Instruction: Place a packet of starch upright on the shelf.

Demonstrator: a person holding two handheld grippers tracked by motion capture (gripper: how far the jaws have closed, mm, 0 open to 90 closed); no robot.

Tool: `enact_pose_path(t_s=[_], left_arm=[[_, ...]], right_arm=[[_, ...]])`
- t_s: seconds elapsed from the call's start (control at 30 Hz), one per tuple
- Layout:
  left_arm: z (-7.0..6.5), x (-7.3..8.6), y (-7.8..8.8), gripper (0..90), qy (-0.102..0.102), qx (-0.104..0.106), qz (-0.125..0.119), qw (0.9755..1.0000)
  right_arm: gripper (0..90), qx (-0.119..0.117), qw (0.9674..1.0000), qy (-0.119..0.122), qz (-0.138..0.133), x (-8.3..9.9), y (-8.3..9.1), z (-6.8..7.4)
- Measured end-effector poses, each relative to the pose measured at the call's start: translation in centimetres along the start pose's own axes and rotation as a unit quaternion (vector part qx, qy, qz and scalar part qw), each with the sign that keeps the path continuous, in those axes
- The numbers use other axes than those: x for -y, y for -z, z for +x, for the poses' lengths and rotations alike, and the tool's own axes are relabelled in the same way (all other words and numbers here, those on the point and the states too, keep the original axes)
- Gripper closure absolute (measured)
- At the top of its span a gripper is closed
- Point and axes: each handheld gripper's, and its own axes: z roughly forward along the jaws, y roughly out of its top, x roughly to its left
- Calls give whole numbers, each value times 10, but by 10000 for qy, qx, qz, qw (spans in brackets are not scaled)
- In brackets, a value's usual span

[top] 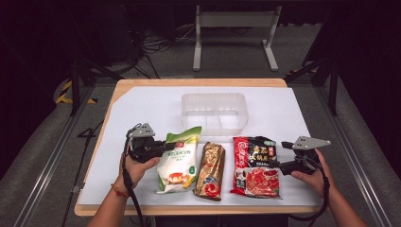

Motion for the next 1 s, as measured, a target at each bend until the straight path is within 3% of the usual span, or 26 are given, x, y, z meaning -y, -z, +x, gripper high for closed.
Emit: enact_pose_path(t_s=[0.13, 0.33, 0.53, 0.8, 1.0], left_arm=[[-8, -6, 12, 849, -142, 7, -208, 9997], [-19, -13, 23, 854, -371, 29, -323, 9988], [-21, -16, 34, 858, -332, -101, -640, 9973], [-23, -18, 36, 859, -360, -167, -793, 9961], [-25, -22, 43, 860, -347, -396, -1050, 9931]], right_arm=[[126, 27, 10000, 12, 6, 0, 0, 0], [126, 31, 10000, -6, -4, 0, 1, 0], [126, 29, 10000, -17, 19, 1, 0, 0], [124, -17, 10000, -42, -27, 1, 0, 0], [123, -7, 10000, -66, -49, 1, 0, -1]])
